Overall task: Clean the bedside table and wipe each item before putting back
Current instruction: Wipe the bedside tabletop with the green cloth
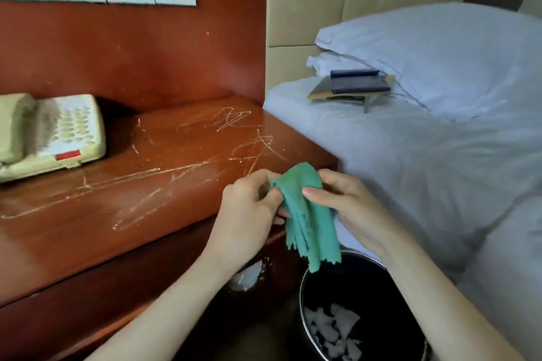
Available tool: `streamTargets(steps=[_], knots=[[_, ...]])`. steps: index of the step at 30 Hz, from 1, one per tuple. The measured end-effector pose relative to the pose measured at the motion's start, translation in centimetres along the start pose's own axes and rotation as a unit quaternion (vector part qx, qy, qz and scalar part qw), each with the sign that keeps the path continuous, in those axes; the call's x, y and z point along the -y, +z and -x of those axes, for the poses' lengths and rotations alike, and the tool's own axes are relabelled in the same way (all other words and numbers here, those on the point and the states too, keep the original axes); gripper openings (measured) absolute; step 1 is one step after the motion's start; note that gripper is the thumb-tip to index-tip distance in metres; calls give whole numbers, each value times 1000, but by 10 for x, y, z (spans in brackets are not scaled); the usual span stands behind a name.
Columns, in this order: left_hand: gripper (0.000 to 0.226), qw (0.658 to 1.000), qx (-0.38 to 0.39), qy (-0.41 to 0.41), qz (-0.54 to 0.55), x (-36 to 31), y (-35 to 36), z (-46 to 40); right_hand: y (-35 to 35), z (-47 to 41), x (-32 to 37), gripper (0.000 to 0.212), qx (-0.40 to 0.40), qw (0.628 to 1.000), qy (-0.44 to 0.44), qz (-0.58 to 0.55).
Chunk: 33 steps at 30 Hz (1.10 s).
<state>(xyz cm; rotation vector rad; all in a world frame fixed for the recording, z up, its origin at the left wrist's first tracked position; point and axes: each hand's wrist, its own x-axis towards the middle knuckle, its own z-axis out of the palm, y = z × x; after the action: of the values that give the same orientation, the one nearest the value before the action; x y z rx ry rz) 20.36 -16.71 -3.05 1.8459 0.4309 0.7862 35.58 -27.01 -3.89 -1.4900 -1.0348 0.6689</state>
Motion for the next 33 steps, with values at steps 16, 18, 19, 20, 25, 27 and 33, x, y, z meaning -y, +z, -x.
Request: streamTargets(steps=[16,18,19,20,25,27,33], knots=[[24,991,-69,-95,61,-39,-186,-73,114,-126,102,14,84,992,-42,-80],[24,991,-76,-103,39,-35,-203,-70,130,-131,110,15,87,990,-42,-98],[25,991,-76,-107,31,-33,-210,-67,137,-133,114,14,87,989,-44,-106],[28,991,-74,-111,26,-30,-216,-65,143,-135,116,14,86,989,-50,-106],[32,990,-71,-125,15,-19,-227,-67,156,-150,120,19,71,993,-85,-47],[29,989,-77,-129,8,-15,-222,-72,149,-157,117,22,50,994,-86,-45],[28,985,-107,-126,-56,-5,-197,-87,103,-175,104,28,2,997,-73,32]])
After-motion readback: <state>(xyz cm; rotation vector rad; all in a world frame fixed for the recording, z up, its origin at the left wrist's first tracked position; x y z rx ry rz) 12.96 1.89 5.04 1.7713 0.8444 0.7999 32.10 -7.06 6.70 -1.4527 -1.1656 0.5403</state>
